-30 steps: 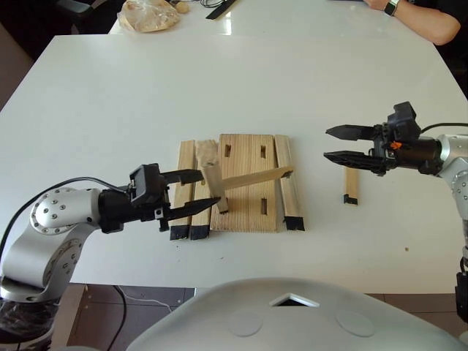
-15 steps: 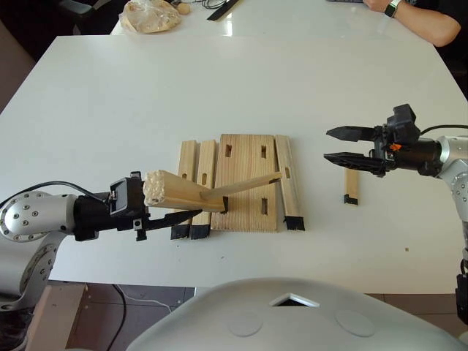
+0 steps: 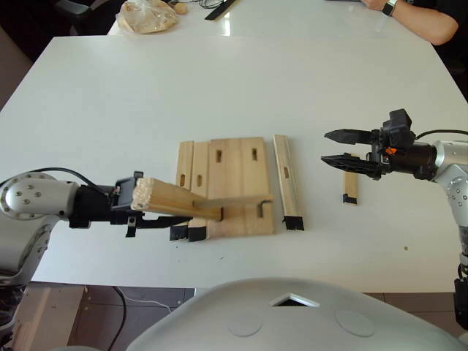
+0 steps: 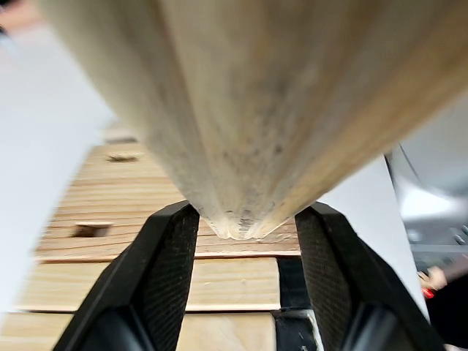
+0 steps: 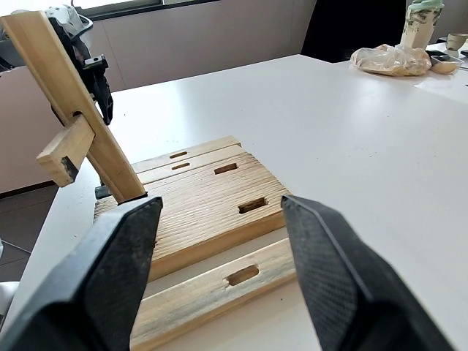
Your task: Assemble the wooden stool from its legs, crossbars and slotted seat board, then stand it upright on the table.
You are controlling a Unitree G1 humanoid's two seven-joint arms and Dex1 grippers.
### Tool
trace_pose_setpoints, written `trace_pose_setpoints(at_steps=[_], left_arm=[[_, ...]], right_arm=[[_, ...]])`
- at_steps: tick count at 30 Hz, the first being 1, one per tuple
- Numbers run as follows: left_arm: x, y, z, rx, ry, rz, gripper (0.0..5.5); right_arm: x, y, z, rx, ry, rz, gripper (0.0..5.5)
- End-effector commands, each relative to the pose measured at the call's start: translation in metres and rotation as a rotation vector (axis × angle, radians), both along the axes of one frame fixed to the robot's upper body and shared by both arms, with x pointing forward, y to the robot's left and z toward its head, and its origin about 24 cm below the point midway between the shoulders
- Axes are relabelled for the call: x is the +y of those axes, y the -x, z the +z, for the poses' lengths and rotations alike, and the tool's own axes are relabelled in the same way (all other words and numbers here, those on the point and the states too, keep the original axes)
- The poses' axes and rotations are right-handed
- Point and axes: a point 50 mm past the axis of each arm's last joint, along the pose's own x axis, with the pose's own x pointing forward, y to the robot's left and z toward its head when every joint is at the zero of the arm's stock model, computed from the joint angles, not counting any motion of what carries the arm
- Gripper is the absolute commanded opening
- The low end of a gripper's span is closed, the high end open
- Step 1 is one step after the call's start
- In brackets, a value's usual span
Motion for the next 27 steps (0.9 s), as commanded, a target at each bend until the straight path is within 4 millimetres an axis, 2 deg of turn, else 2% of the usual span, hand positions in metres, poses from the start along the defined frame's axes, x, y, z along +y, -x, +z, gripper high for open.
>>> trace_pose_setpoints(at_steps=[1, 3, 8, 14, 16, 17, 22, 27], left_arm=[[0.003, -0.01, -0.001, 0.05, -0.078, 0.006, 2.06], [-0.003, -0.015, -0.001, 0.059, -0.063, 0.001, 2.06], [-0.021, -0.02, -0.015, 0.068, -0.043, 0.016, 2.06], [-0.014, -0.024, -0.029, 0.091, -0.103, 0.112, 2.06], [-0.013, -0.029, -0.026, 0.048, -0.115, 0.156, 2.06], [-0.012, -0.032, -0.024, 0.026, -0.119, 0.177, 2.43], [-0.007, -0.027, -0.012, -0.041, -0.121, 0.254, 3.12], [0.0, -0.024, 0.002, -0.065, -0.093, 0.339, 3.12]], right_arm=[[0.0, -0.002, 0.002, -0.026, 0.013, -0.009, 2.99], [0.001, -0.001, 0.0, -0.025, 0.013, -0.012, 2.99], [0.004, -0.001, -0.004, -0.025, 0.026, -0.01, 2.99], [0.001, -0.004, -0.003, -0.026, 0.03, -0.015, 2.99], [0.001, -0.003, -0.003, -0.025, 0.029, -0.017, 2.99], [0.001, -0.003, -0.004, -0.024, 0.029, -0.018, 2.99], [-0.002, 0.002, -0.007, -0.013, 0.033, -0.031, 2.99], [-0.003, 0.007, -0.012, -0.004, 0.039, -0.052, 2.99]])
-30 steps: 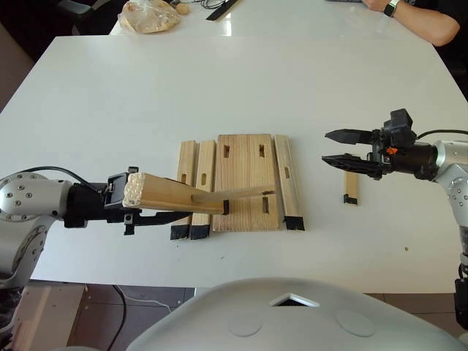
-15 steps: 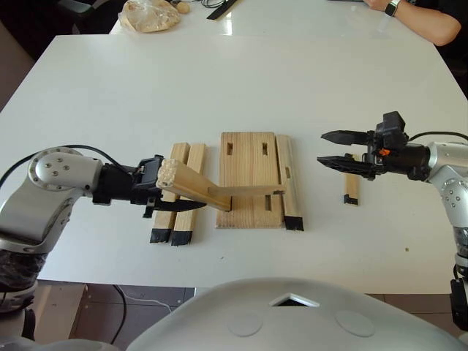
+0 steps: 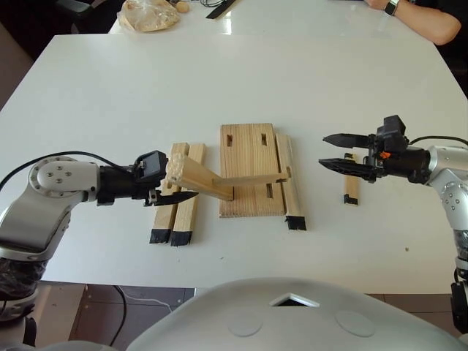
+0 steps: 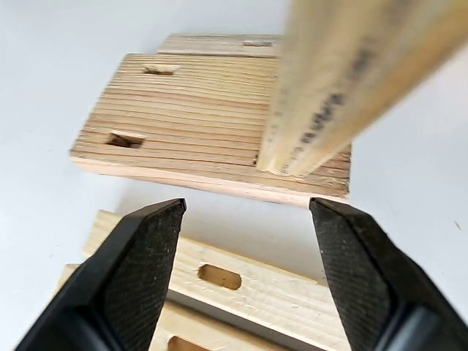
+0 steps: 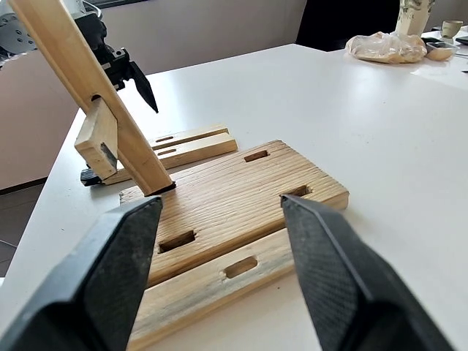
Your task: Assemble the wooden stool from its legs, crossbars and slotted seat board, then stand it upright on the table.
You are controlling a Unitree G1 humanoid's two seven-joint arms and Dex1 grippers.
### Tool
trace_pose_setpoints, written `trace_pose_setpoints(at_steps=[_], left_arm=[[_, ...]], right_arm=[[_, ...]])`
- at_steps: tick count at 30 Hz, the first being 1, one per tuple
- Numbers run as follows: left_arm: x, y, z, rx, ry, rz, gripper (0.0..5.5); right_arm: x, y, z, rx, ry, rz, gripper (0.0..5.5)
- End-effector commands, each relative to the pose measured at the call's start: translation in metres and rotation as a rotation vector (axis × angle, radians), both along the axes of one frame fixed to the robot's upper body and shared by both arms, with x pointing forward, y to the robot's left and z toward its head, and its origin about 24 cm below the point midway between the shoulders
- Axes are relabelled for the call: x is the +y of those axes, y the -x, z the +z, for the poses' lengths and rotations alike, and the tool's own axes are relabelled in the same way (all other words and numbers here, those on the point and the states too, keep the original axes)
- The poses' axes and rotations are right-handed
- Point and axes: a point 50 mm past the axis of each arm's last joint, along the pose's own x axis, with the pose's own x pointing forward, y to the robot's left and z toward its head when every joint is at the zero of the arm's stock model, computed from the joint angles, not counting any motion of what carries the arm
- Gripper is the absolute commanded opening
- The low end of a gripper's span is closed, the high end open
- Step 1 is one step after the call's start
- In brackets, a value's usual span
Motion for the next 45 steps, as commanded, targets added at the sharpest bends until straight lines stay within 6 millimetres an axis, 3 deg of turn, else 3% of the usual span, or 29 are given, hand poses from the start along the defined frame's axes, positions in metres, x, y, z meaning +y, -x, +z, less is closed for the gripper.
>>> trace_pose_setpoints(at_steps=[1, 4, 6, 11, 15, 22, 28, 33, 36, 41, 45], left_arm=[[0.011, 0.005, 0.015, -0.02, 0.007, 0.098, 3.12], [0.032, 0.015, 0.017, 0.016, 0.001, 0.284, 3.12], [0.039, 0.025, 0.003, 0.07, -0.016, 0.443, 3.12], [0.023, 0.045, -0.04, 0.167, -0.067, 0.726, 3.12], [0.013, 0.05, -0.046, 0.175, -0.1, 0.765, 3.12], [0.019, 0.058, -0.052, 0.306, -0.119, 0.706, 3.12], [0.04, 0.075, -0.073, 0.401, -0.2, 0.697, 3.12], [0.057, 0.062, -0.077, 0.341, -0.215, 0.723, 3.12], [0.063, 0.054, -0.081, 0.308, -0.178, 0.769, 2.77], [0.063, 0.048, -0.089, 0.292, -0.105, 0.791, 2.06], [0.064, 0.041, -0.092, 0.272, 0.008, 0.84, 2.02]], right_arm=[[-0.002, 0.005, 0.0, -0.018, 0.021, -0.025, 2.99], [-0.005, 0.016, -0.005, -0.014, 0.025, -0.061, 2.99], [-0.009, 0.029, -0.01, -0.004, 0.027, -0.111, 2.99], [-0.019, 0.05, -0.017, 0.009, 0.02, -0.234, 2.99], [-0.024, 0.056, -0.017, 0.004, 0.008, -0.305, 2.99], [-0.022, 0.055, -0.018, -0.003, 0.005, -0.326, 2.99], [-0.021, 0.052, -0.017, -0.007, 0.012, -0.315, 2.99], [-0.019, 0.052, -0.02, -0.004, 0.034, -0.305, 2.99], [-0.017, 0.05, -0.023, -0.006, 0.053, -0.292, 2.99], [-0.016, 0.045, -0.023, -0.013, 0.072, -0.276, 2.99], [-0.02, 0.04, -0.02, -0.027, 0.085, -0.284, 2.99]])
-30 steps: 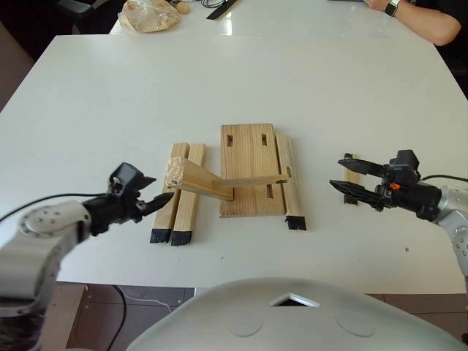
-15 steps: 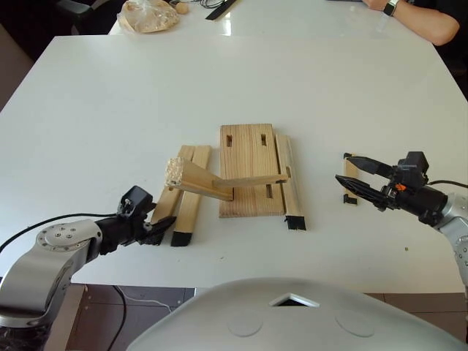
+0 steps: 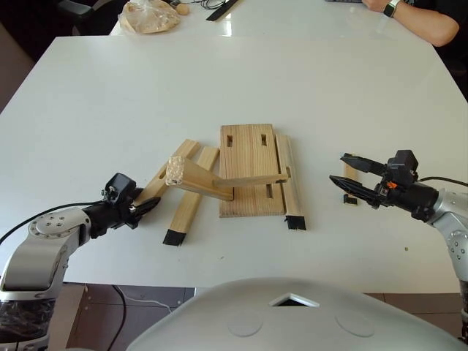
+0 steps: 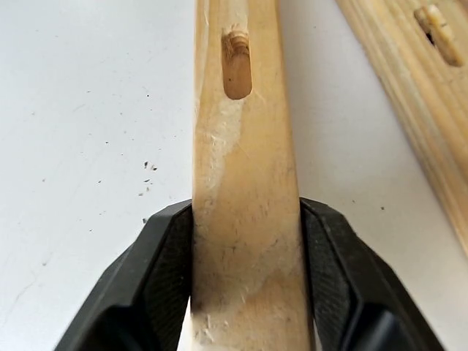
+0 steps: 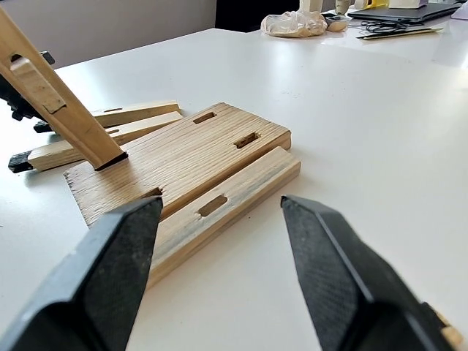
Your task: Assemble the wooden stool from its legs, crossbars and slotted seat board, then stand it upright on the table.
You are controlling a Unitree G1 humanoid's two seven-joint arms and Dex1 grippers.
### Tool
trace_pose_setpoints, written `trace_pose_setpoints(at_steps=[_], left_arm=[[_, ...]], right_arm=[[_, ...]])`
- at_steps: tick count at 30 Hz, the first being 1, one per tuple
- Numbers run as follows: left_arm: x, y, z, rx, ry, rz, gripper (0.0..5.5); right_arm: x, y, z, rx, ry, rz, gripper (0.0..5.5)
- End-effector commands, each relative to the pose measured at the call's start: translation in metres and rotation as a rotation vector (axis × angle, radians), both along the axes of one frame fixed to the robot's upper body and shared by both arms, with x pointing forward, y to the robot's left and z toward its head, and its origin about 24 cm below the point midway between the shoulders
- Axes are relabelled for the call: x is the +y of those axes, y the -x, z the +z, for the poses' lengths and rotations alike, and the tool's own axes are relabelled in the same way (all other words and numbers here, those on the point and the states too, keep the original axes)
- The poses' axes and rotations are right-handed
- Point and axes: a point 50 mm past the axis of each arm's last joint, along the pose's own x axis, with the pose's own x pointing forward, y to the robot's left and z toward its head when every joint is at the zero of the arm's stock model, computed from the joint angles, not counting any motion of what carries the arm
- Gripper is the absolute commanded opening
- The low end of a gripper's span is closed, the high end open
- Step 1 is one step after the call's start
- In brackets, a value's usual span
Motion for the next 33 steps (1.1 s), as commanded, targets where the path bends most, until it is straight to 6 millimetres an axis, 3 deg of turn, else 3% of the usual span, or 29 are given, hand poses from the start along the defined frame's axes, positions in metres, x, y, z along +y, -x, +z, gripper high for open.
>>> trace_pose_setpoints(at_steps=[1, 3, 5, 9, 12, 14, 17, 21, 25, 33], left_arm=[[0.0, -0.003, -0.01, -0.016, 0.108, 0.092, 2.02], [-0.007, -0.021, 0.013, -0.151, 0.213, 0.091, 2.02], [-0.012, -0.046, 0.049, -0.337, 0.312, 0.105, 2.02], [-0.033, -0.08, 0.125, -0.634, 0.532, 0.087, 2.02], [-0.07, -0.08, 0.18, -0.736, 0.707, -0.131, 2.02], [-0.099, -0.069, 0.201, -0.719, 0.789, -0.356, 2.02], [-0.127, -0.059, 0.199, -0.649, 0.786, -0.548, 2.02], [-0.138, -0.061, 0.186, -0.582, 0.744, -0.625, 2.02], [-0.135, -0.062, 0.18, -0.571, 0.705, -0.651, 2.02], [-0.141, -0.053, 0.173, -0.555, 0.691, -0.764, 2.02]], right_arm=[[-0.005, -0.01, 0.006, -0.036, 0.041, -0.01, 2.99], [-0.011, -0.018, 0.01, -0.06, 0.049, -0.051, 2.99], [-0.02, -0.029, 0.021, -0.108, 0.025, -0.111, 2.99], [-0.034, -0.063, 0.06, -0.223, -0.103, -0.263, 2.99], [-0.016, -0.074, 0.111, -0.329, -0.301, -0.161, 2.99], [0.006, -0.074, 0.136, -0.376, -0.356, -0.022, 2.99], [0.039, -0.077, 0.153, -0.377, -0.405, 0.154, 2.99], [0.072, -0.063, 0.161, -0.319, -0.403, 0.431, 3.29], [0.076, -0.057, 0.163, -0.297, -0.368, 0.532, 3.94], [0.075, -0.069, 0.159, -0.238, -0.372, 0.582, 3.94]])
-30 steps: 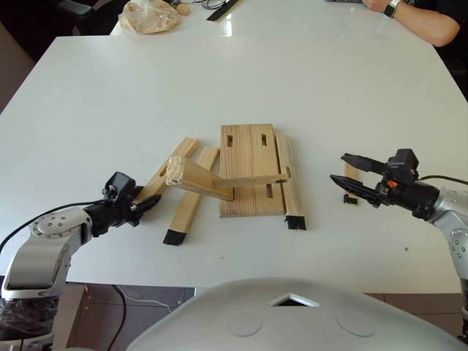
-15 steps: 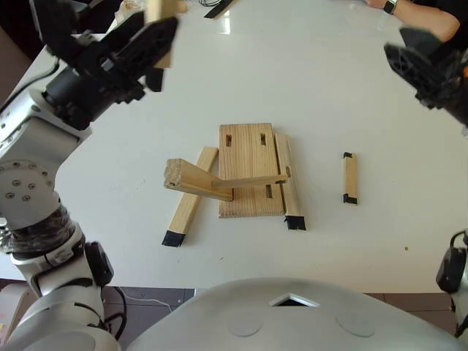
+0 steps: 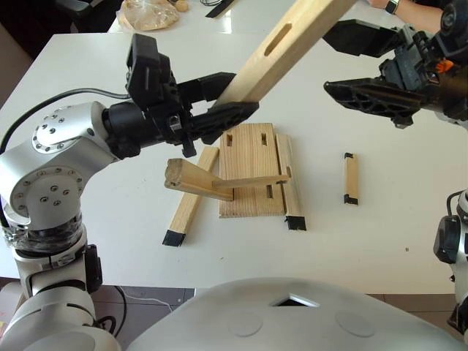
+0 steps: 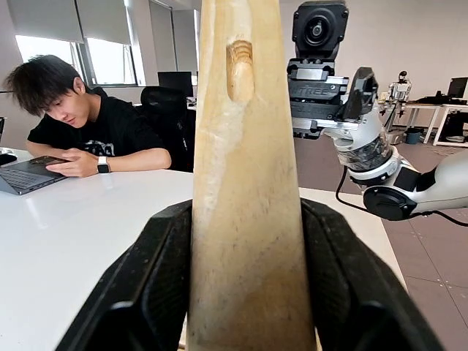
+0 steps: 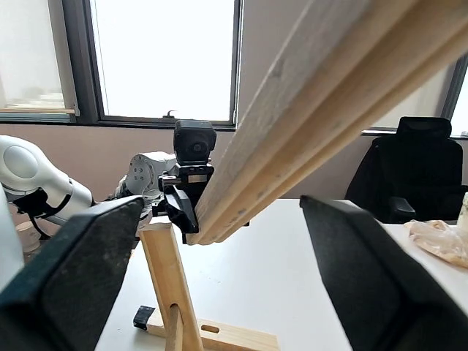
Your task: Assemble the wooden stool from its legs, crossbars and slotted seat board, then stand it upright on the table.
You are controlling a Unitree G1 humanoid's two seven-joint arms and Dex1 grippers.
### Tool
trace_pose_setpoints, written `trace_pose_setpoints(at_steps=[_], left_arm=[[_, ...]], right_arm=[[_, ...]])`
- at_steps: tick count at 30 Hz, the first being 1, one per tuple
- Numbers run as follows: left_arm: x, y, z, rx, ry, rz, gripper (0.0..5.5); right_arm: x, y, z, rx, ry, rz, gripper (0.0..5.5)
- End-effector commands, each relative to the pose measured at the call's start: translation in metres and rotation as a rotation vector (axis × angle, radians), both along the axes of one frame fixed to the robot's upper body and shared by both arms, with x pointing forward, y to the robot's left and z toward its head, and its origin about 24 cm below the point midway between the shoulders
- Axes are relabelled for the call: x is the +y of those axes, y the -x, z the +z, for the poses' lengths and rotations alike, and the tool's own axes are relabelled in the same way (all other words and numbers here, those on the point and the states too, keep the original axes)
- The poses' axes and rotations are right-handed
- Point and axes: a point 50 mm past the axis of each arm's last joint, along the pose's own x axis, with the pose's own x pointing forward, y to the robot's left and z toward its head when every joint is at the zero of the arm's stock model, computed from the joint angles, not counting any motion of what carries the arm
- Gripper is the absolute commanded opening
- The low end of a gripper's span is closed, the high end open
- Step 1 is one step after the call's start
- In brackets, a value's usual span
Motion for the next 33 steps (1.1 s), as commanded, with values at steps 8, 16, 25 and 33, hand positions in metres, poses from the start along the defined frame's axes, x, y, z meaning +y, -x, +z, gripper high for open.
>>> trace_pose_setpoints(at_steps=[8, 16, 25, 33], left_arm=[[-0.006, 0.002, -0.007, -0.053, -0.095, -0.068, 2.02], [-0.009, 0.003, -0.009, -0.05, -0.114, -0.095, 2.02], [-0.01, 0.005, -0.011, -0.041, -0.138, -0.119, 2.02], [-0.01, 0.004, -0.009, -0.029, -0.144, -0.125, 2.02]], right_arm=[[0.011, -0.005, 0.002, 0.05, 0.032, 0.125, 3.94], [0.019, -0.001, 0.002, 0.044, 0.053, 0.186, 3.7], [0.023, -0.001, 0.001, 0.029, 0.086, 0.203, 2.32], [0.023, -0.003, -0.012, 0.023, 0.152, 0.177, 2.01]])
